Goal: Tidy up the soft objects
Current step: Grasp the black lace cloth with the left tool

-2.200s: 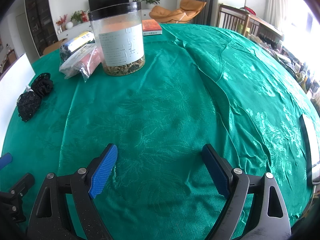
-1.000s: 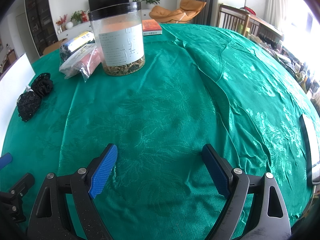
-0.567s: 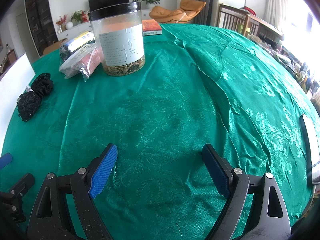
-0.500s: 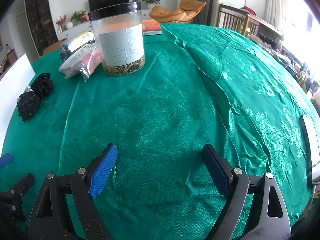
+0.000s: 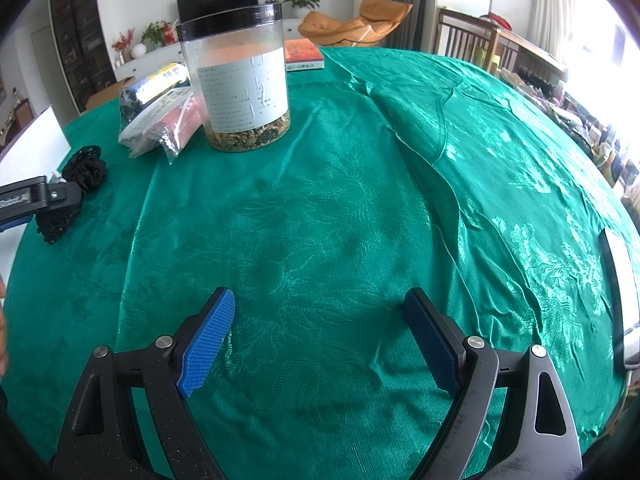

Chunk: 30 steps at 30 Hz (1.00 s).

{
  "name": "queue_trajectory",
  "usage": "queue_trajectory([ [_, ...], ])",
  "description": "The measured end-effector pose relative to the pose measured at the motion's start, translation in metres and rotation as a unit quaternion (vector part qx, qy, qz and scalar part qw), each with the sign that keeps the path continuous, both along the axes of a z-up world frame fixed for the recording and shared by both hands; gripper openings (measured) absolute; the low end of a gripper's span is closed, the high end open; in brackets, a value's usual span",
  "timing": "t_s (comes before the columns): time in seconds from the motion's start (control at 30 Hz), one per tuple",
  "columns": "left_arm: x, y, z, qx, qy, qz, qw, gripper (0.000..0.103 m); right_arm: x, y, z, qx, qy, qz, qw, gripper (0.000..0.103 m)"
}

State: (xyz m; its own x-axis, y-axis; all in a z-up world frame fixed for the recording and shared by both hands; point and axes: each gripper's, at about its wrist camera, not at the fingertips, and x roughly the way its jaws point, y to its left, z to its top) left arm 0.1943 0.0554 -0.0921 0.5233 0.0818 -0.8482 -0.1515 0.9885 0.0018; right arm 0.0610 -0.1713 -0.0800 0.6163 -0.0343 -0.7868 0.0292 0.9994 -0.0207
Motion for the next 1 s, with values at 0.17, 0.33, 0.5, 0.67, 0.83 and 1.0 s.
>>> queue_trajectory([
  [0.17,-0.009,0.015,0.002,-0.051,-0.008,-0.002,0.9987,0.045,0.0,0.0,0.0,0.0,0.0,0.0,1.0,0.089],
  [0.33,-0.053,0.008,0.015,-0.069,-0.022,-0.014,0.9973,0.042,0.0,0.001,0.0,0.001,0.001,0.002,1.0,0.089],
  [0.5,-0.107,-0.003,0.013,-0.065,-0.004,-0.045,0.9969,0.042,0.0,0.001,0.0,0.001,0.001,0.002,1.0,0.089],
  [0.67,-0.131,-0.01,0.004,-0.028,-0.005,-0.068,0.9973,0.051,0.0,0.001,0.0,0.001,0.001,0.002,1.0,0.089],
  [0.83,-0.128,-0.006,0.004,-0.003,-0.038,-0.047,0.9982,0.094,0.0,0.001,0.0,0.001,0.001,0.002,1.0,0.089],
  [1.0,-0.116,-0.011,-0.006,0.023,-0.028,-0.062,0.9974,0.094,0.0,0.001,0.0,0.001,0.001,0.002,1.0,0.089],
])
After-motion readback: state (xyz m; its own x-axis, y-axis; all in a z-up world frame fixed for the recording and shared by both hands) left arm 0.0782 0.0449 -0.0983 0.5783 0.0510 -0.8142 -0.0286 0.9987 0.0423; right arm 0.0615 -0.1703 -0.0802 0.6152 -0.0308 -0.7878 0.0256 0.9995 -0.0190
